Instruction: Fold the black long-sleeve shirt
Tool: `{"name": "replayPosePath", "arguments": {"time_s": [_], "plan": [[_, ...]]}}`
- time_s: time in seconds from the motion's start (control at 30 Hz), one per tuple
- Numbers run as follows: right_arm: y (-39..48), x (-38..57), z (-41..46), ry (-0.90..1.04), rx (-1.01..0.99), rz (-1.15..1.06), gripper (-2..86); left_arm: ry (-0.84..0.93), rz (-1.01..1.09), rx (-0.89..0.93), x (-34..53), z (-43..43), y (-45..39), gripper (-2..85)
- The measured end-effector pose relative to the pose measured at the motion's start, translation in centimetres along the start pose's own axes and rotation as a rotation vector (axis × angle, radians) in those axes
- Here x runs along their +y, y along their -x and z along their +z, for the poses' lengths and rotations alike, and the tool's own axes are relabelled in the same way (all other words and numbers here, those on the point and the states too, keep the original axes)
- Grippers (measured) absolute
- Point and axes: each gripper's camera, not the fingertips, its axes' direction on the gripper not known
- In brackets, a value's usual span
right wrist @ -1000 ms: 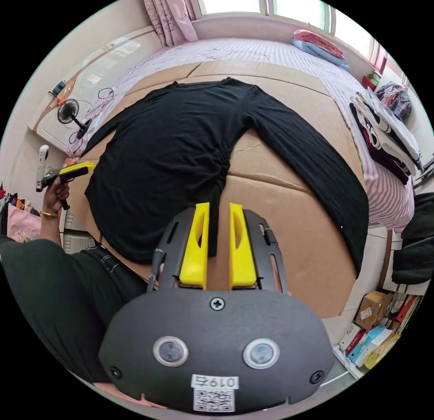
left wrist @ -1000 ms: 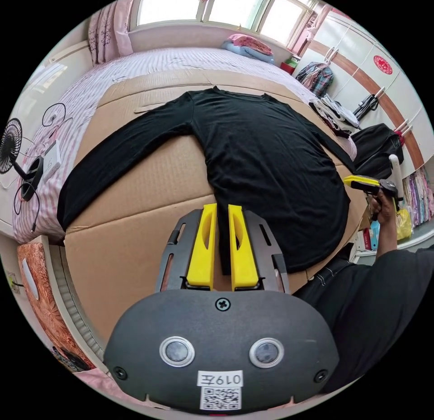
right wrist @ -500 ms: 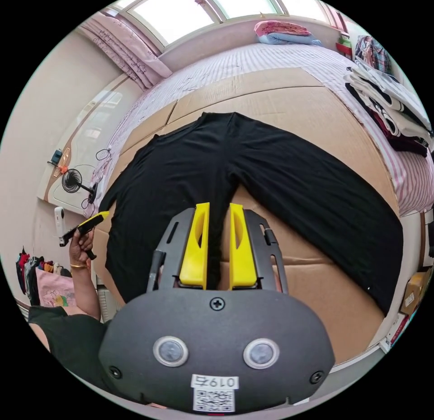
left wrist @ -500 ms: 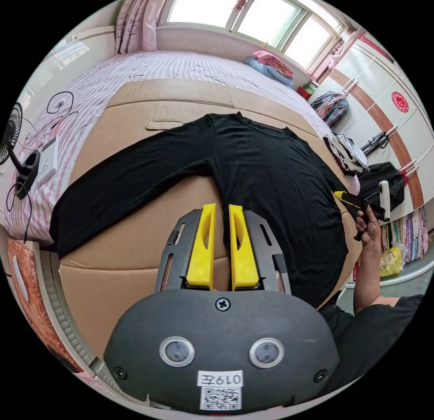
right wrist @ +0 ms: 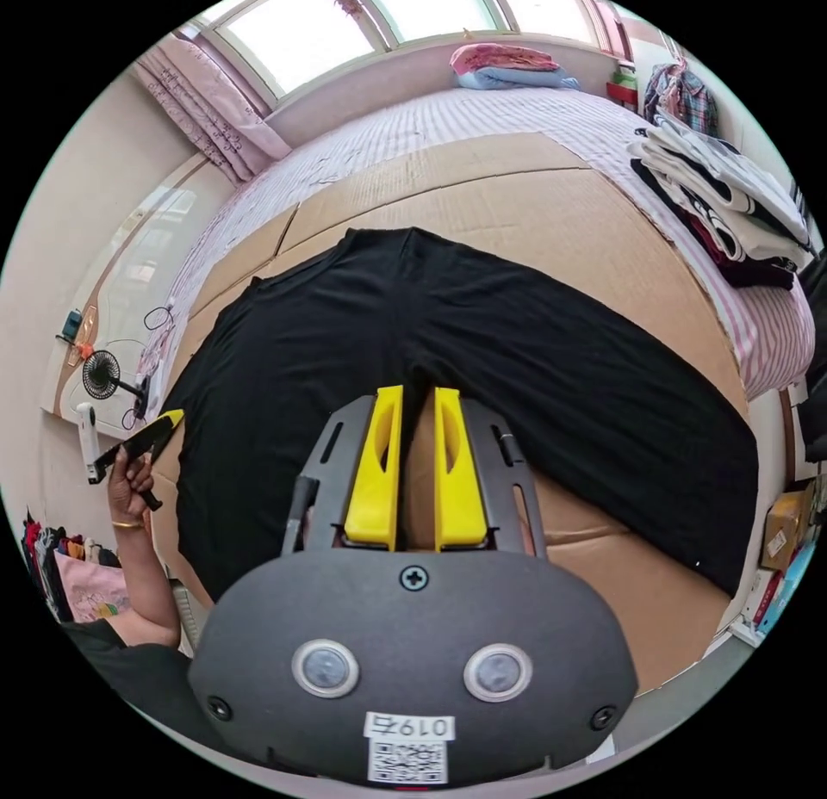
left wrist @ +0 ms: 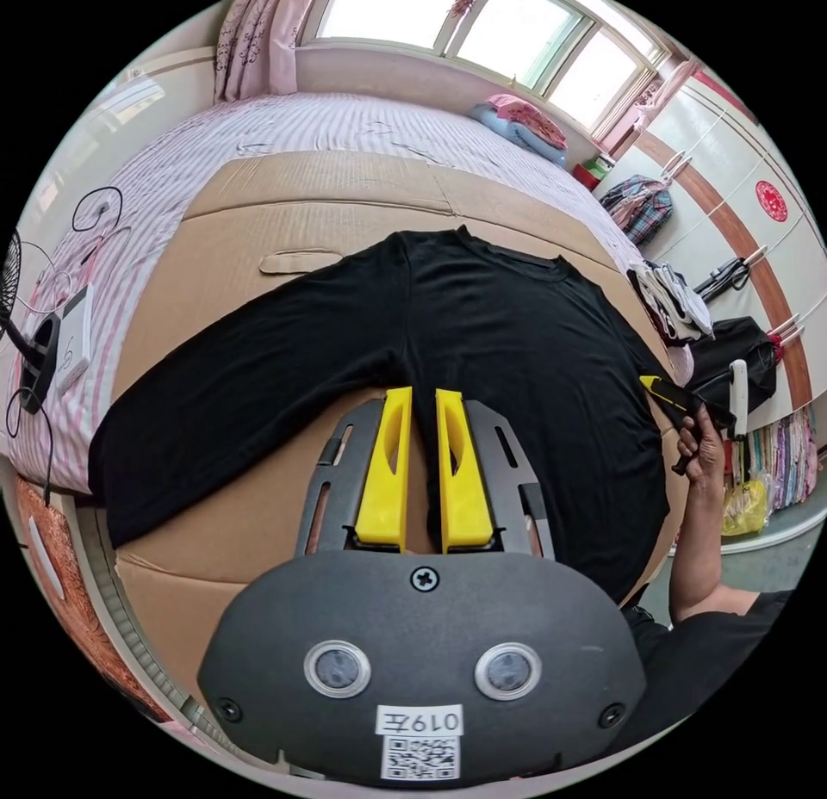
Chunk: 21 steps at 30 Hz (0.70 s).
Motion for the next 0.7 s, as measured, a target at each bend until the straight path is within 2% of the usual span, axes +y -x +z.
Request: {"name": "replayPosePath", "arguments": {"time_s": [0.17,0.47,0.7], "plan": [[1.4,-0.3,0.4,0.0,0.103,-0.044,0.6,0.034,0.034,-0.036,-1.1,1.4,-0.8,0.9],[2.8,-0.6,0.9,-0.021,0.201,-0.081,-0.3,0.041,0.047,-0.056,-2.1,2.3,-1.2,0.8],[3.2,0.0,0.8,-0.014,0.157,-0.069,-0.1,0.041,0.064,-0.06,-2.5,2.6,-1.9,0.8]]}}
